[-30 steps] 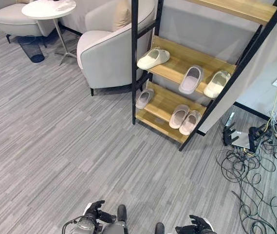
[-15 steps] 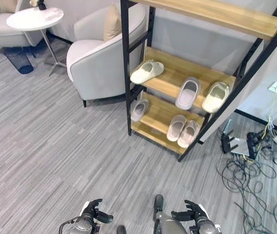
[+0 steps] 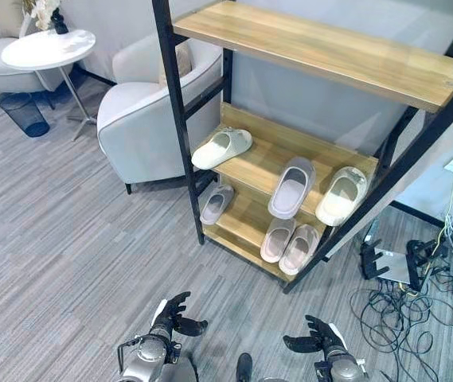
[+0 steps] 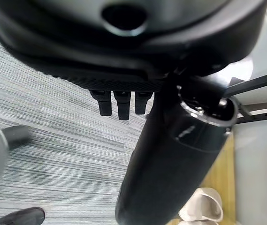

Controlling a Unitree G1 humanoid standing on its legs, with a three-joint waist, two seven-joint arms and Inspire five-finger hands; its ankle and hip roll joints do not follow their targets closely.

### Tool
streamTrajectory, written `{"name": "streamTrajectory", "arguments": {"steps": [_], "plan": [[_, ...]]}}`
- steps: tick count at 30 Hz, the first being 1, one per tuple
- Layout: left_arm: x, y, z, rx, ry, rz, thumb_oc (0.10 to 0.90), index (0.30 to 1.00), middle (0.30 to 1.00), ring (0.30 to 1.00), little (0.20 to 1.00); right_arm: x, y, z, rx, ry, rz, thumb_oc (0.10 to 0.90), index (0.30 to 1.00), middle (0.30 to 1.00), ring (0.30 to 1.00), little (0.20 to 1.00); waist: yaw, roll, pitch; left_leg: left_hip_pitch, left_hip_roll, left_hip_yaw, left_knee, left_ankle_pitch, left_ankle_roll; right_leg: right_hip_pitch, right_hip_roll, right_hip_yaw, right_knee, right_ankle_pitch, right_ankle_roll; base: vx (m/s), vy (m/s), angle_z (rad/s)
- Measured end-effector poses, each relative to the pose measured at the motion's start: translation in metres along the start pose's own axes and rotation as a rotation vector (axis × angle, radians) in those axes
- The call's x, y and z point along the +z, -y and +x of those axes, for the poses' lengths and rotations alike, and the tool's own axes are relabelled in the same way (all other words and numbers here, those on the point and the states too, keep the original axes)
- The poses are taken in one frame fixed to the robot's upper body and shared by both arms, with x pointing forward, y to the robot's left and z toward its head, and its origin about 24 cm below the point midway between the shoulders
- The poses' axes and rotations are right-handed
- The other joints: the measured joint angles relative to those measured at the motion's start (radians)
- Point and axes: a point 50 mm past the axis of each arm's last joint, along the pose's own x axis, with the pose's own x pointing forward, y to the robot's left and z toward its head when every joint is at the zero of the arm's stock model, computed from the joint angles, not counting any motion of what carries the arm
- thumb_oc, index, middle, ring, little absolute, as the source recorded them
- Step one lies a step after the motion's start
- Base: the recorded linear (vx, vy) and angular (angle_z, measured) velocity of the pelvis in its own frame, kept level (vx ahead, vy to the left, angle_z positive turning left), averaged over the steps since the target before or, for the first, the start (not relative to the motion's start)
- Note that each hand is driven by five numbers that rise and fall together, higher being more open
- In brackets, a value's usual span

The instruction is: Arrange the slippers neatly on the shoe rack.

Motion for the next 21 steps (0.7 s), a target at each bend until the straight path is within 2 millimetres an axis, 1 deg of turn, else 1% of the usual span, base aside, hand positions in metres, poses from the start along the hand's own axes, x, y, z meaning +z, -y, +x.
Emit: {"name": "streamTrajectory", "arguments": {"steps": [1,2,3,4,5,6,7,8,9,10,11,12,13,14,15,16,17,18,19,20,21], "plan": [[-0.001,0.0,0.0,0.0,-0.005,0.001,0.8,0.9,0.9,0.9,0.9,0.0,0.001,0.0,-0.002,0.0,-0.001,0.8,0.9,0.9,0.9,0.9,0.006,0.016,0.013,0.0,0.002,-0.018,-0.063,0.04,-0.006,0.018,0.006,0.003,0.0,-0.015,0.002,0.4,0.252,-0.1],[-0.003,0.0,-0.001,-0.002,-0.012,0.003,0.8,0.9,0.9,0.9,0.9,-0.001,0.002,0.0,-0.004,-0.004,-0.001,0.8,0.9,0.9,0.9,0.9,0.011,0.029,0.02,-0.001,0.003,-0.029,-0.1,0.072,-0.01,0.033,0.01,0.008,0.0,-0.027,0.011,0.38,0.275,-0.26],[-0.006,0.001,-0.002,-0.006,-0.019,0.002,0.8,0.9,0.9,0.9,0.9,-0.002,0.002,0.0,-0.004,-0.008,0.0,0.8,0.9,0.9,0.9,0.9,0.021,0.038,0.023,0.011,0.004,-0.031,-0.126,0.086,-0.003,0.045,0.012,0.025,0.0,-0.036,0.023,0.27,0.208,-0.43],[-0.011,0.001,-0.005,-0.009,-0.033,0.0,0.8,0.9,0.9,0.9,0.9,-0.007,0.002,-0.002,-0.002,-0.02,-0.003,0.8,0.9,0.9,0.9,0.9,0.026,0.052,0.02,0.018,0.009,-0.036,-0.127,0.096,0.006,0.057,0.016,0.038,0.0,-0.039,0.04,0.17,0.138,-0.54],[-0.02,0.002,-0.008,-0.014,-0.058,-0.001,0.8,0.9,0.9,0.9,0.9,-0.008,0.001,-0.002,-0.002,-0.022,-0.002,0.8,0.9,0.9,0.9,0.9,0.024,0.071,0.01,0.035,0.01,-0.046,-0.123,0.15,0.044,0.073,0.02,0.059,0.0,-0.063,0.062,0.25,0.219,-0.54],[-0.023,0.0,-0.01,-0.01,-0.066,0.002,0.8,0.9,0.9,0.9,0.9,-0.01,-0.002,-0.003,0.006,-0.029,0.001,0.8,0.9,0.9,0.9,0.9,0.026,0.066,0.008,0.044,0.0,-0.041,-0.12,0.182,0.076,0.077,0.007,0.072,0.014,-0.078,0.087,0.18,0.164,-0.39],[-0.024,-0.004,-0.01,-0.003,-0.067,0.011,0.8,0.9,0.9,0.9,0.9,-0.011,-0.006,-0.004,0.018,-0.031,0.004,0.8,0.9,0.9,0.9,0.9,0.025,0.046,0.004,0.052,-0.023,-0.029,-0.12,0.183,0.091,0.076,-0.014,0.081,0.031,-0.094,0.101,0.24,0.247,-0.22],[-0.024,-0.007,-0.01,0.002,-0.066,0.019,0.8,0.9,0.9,0.9,0.9,-0.011,-0.009,-0.004,0.026,-0.032,0.006,0.8,0.9,0.9,0.9,0.9,0.022,0.035,0.003,0.061,-0.04,-0.021,-0.13,0.181,0.103,0.064,-0.038,0.084,0.066,-0.118,0.121,0.11,0.158,-0.12],[-0.02,-0.01,-0.008,0.007,-0.057,0.031,0.8,0.9,0.9,0.9,0.9,-0.012,-0.011,-0.005,0.03,-0.036,0.005,0.8,0.9,0.9,0.9,0.9,0.015,0.033,0.007,0.085,-0.058,-0.016,-0.148,0.169,0.133,0.022,-0.055,0.086,0.18,-0.141,0.149,0.15,0.229,-0.12],[-0.019,-0.01,-0.007,0.007,-0.058,0.032,0.8,0.9,0.9,0.9,0.9,-0.008,-0.011,-0.003,0.031,-0.027,0.005,0.8,0.9,0.9,0.9,0.9,0.01,0.052,0.012,0.113,-0.048,-0.012,-0.168,0.178,0.139,-0.045,-0.064,0.082,0.344,-0.174,0.181,0.13,0.208,-0.07],[-0.016,-0.011,-0.005,0.007,-0.05,0.038,0.8,0.9,0.9,0.9,0.9,-0.006,-0.014,-0.003,0.038,-0.021,0.009,0.8,0.9,0.9,0.9,0.9,0.002,0.049,0.011,0.134,-0.056,-0.008,-0.168,0.169,0.16,-0.088,-0.078,0.082,0.45,-0.19,0.213,0.17,0.252,-0.04],[-0.016,-0.017,-0.005,0.019,-0.049,0.049,0.8,0.9,0.9,0.9,0.9,-0.008,-0.021,-0.005,0.054,-0.029,0.014,0.8,0.9,0.9,0.9,0.9,0.0,0.029,0.0,0.151,-0.079,0.001,-0.16,0.134,0.181,-0.131,-0.109,0.086,0.561,-0.189,0.222,0.13,0.18,-0.05],[-0.016,-0.019,-0.005,0.024,-0.052,0.052,0.8,0.9,0.9,0.9,0.9,-0.007,-0.024,-0.004,0.061,-0.026,0.015,0.8,0.9,0.9,0.9,0.9,0.004,0.026,-0.001,0.167,-0.089,0.01,-0.163,0.129,0.191,-0.158,-0.129,0.083,0.626,-0.185,0.229,0.18,0.169,-0.24],[-0.015,-0.02,-0.002,0.031,-0.066,0.058,0.8,0.9,0.9,0.9,0.9,-0.002,-0.026,-0.003,0.069,-0.011,0.008,0.8,0.9,0.9,0.9,0.9,0.007,0.028,0.003,0.202,-0.093,0.025,-0.176,0.12,0.2,-0.204,-0.158,0.043,0.741,-0.163,0.243,0.25,0.095,-0.26],[-0.014,-0.02,-0.002,0.03,-0.063,0.059,0.8,0.9,0.9,0.9,0.9,0.003,-0.027,-0.002,0.072,0.005,0.011,0.8,0.9,0.9,0.9,0.9,-0.002,0.036,0.003,0.211,-0.095,0.025,-0.176,0.104,0.213,-0.215,-0.167,0.015,0.727,-0.169,0.244,0.26,0.094,-0.22],[-0.013,-0.018,-0.001,0.026,-0.059,0.056,0.8,0.9,0.9,0.9,0.9,0.005,-0.028,-0.002,0.075,0.015,0.01,0.8,0.9,0.9,0.9,0.9,-0.003,0.037,0.004,0.218,-0.098,0.026,-0.176,0.097,0.207,-0.218,-0.171,-0.005,0.697,-0.18,0.239,0.33,0.035,-0.1],[-0.013,-0.02,-0.001,0.031,-0.061,0.052,0.8,0.9,0.9,0.9,0.9,0.007,-0.029,-0.001,0.083,0.021,0.0,0.8,0.9,0.9,0.9,0.9,-0.002,0.038,0.003,0.224,-0.1,0.031,-0.176,0.091,0.209,-0.226,-0.167,-0.023,0.636,-0.194,0.234,0.17,-0.009,-0.1],[-0.013,-0.016,-0.001,0.023,-0.062,0.046,0.8,0.9,0.9,0.9,0.9,0.008,-0.03,-0.001,0.091,0.022,-0.006,0.8,0.9,0.9,0.9,0.9,-0.002,0.038,0.003,0.23,-0.102,0.032,-0.176,0.082,0.21,-0.239,-0.158,-0.033,0.579,-0.197,0.226,0.31,-0.031,-0.1],[-0.016,-0.02,-0.001,0.032,-0.078,0.053,0.8,0.9,0.9,0.9,0.9,0.01,-0.03,-0.001,0.098,0.028,-0.008,0.8,0.9,0.9,0.9,0.9,-0.004,0.036,0.003,0.237,-0.103,0.04,-0.175,0.085,0.204,-0.237,-0.149,-0.044,0.484,-0.188,0.219,0.19,-0.028,0.0],[-0.02,-0.02,-0.001,0.032,-0.098,0.057,0.8,0.9,0.9,0.9,0.9,0.009,-0.031,-0.001,0.102,0.024,-0.012,0.8,0.9,0.9,0.9,0.9,-0.01,0.032,0.002,0.247,-0.108,0.04,-0.176,0.066,0.195,-0.251,-0.145,-0.066,0.403,-0.175,0.21,0.19,-0.026,0.03],[-0.023,-0.021,-0.002,0.032,-0.114,0.062,0.8,0.9,0.9,0.9,0.9,0.007,-0.032,-0.002,0.105,0.017,-0.014,0.8,0.9,0.9,0.9,0.9,-0.011,0.026,0.001,0.257,-0.112,0.042,-0.175,0.068,0.197,-0.247,-0.141,-0.08,0.338,-0.146,0.207,0.19,-0.063,0.13]]}}
